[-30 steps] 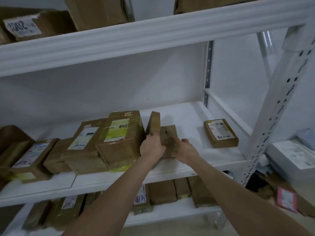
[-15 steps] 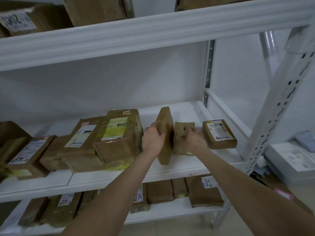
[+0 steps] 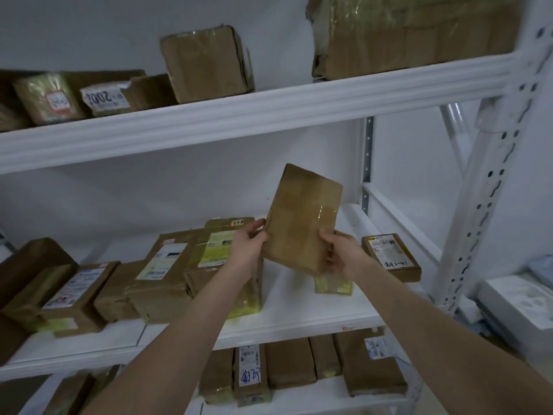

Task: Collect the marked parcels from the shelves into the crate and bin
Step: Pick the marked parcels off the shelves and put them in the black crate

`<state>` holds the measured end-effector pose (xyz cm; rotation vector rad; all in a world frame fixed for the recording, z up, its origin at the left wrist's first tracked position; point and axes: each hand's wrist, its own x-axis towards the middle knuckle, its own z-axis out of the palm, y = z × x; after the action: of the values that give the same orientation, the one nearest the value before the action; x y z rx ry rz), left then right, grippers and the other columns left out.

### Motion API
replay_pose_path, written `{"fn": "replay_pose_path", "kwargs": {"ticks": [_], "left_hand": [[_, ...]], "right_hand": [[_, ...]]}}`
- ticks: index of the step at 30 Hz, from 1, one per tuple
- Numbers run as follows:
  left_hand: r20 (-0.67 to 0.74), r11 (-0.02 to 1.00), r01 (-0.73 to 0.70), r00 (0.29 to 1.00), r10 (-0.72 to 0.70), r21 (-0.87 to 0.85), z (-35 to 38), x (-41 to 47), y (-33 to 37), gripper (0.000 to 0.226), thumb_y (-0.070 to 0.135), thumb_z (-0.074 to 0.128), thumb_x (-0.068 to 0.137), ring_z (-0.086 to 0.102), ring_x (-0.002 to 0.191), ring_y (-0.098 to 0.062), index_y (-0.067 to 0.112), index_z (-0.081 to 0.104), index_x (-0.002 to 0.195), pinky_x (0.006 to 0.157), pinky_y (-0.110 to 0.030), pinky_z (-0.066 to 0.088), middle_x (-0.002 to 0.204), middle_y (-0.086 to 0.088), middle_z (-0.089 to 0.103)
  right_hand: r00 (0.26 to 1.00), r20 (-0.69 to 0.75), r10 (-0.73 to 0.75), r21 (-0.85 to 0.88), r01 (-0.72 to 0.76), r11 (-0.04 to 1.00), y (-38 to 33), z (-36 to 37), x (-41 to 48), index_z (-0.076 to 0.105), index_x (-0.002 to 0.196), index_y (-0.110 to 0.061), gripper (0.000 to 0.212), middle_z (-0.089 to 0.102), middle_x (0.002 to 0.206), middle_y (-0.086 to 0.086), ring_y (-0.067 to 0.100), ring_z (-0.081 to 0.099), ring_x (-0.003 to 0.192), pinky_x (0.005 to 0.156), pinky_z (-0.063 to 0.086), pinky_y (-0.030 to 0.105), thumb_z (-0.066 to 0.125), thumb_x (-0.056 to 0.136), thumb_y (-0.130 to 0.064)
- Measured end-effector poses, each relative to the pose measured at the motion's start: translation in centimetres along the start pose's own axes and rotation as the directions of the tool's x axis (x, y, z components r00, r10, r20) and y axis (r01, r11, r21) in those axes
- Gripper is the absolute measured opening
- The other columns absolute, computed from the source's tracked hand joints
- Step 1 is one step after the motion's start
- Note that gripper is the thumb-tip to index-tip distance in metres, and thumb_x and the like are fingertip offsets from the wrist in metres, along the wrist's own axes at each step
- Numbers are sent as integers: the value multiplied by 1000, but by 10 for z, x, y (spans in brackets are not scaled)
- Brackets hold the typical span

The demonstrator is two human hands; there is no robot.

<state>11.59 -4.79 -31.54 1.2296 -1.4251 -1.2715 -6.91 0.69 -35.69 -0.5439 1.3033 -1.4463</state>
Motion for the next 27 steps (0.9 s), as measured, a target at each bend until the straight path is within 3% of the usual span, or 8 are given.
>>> {"fn": "replay_pose_path", "kwargs": {"ticks": [4, 6, 8, 11, 14, 17, 22, 27], "left_hand": [[-18, 982, -77, 997, 81, 170, -7, 0, -3, 47, 4, 60, 88, 60, 107, -22, 12, 53, 134, 89, -29, 48, 126, -12, 62], [-15, 961, -113, 993, 121, 253, -6, 0, 0, 48, 7, 62, 89, 60, 102, -20, 13, 52, 135, 82, -26, 46, 123, -11, 63], [1, 934, -146, 988, 154, 326, -4, 0, 4, 48, 7, 62, 89, 60, 105, -22, 14, 52, 136, 79, -24, 44, 123, -9, 63], [7, 902, -172, 983, 184, 397, -3, 2, 7, 49, 6, 64, 86, 62, 103, -27, 15, 54, 133, 80, -29, 50, 122, -9, 63], [47, 953, -111, 994, 102, 283, -6, 7, 5, 49, -6, 61, 87, 62, 80, -25, 7, 53, 133, 66, -32, 58, 110, -10, 59], [96, 994, -50, 995, 40, 97, -11, 9, 7, 39, -12, 49, 91, 63, 82, -26, -1, 56, 127, 56, -24, 56, 118, -16, 59], [130, 988, -96, 988, 80, 122, -12, -2, 13, 42, -1, 37, 98, 62, 83, -8, 15, 58, 131, 55, -11, 52, 107, 4, 59], [139, 999, 6, 990, -11, 38, -9, -6, 10, 35, 7, 49, 95, 61, 86, -10, 17, 61, 127, 68, -22, 53, 108, 2, 64]], "right_hand": [[992, 28, -122, -180, 125, 976, -8, -2, -10, 60, 121, -17, 27, 67, 109, 1, 19, 63, 95, 82, 51, 32, 59, 95, -21], [980, 33, -194, -278, 195, 940, -8, -5, -12, 58, 128, -16, 33, 68, 106, 3, 17, 63, 88, 73, 50, 28, 60, 95, -19], [960, 20, -279, -389, 265, 882, -7, -9, -13, 57, 131, -19, 38, 65, 97, 6, 20, 62, 84, 68, 50, 29, 61, 93, -20], [934, -4, -357, -495, 308, 812, -9, -13, -18, 62, 124, -19, 32, 63, 84, 6, 23, 62, 86, 79, 53, 37, 63, 91, -16], [945, 12, -327, -439, 299, 847, -10, -19, -22, 65, 112, -19, 27, 63, 83, 5, 19, 58, 80, 67, 45, 26, 58, 91, -5], [973, 5, -232, -256, 226, 940, -11, -27, -23, 67, 107, -24, 34, 69, 85, 4, 22, 55, 80, 64, 39, 28, 46, 94, -2], [992, 13, -125, -138, 125, 983, -16, -26, -27, 68, 111, -24, 20, 74, 92, 3, 23, 69, 88, 68, 52, 31, 59, 94, -30], [989, 45, -139, -125, 144, 982, -10, -27, -27, 59, 123, -30, 37, 71, 103, 6, 22, 69, 91, 66, 56, 32, 63, 91, -13]]}}
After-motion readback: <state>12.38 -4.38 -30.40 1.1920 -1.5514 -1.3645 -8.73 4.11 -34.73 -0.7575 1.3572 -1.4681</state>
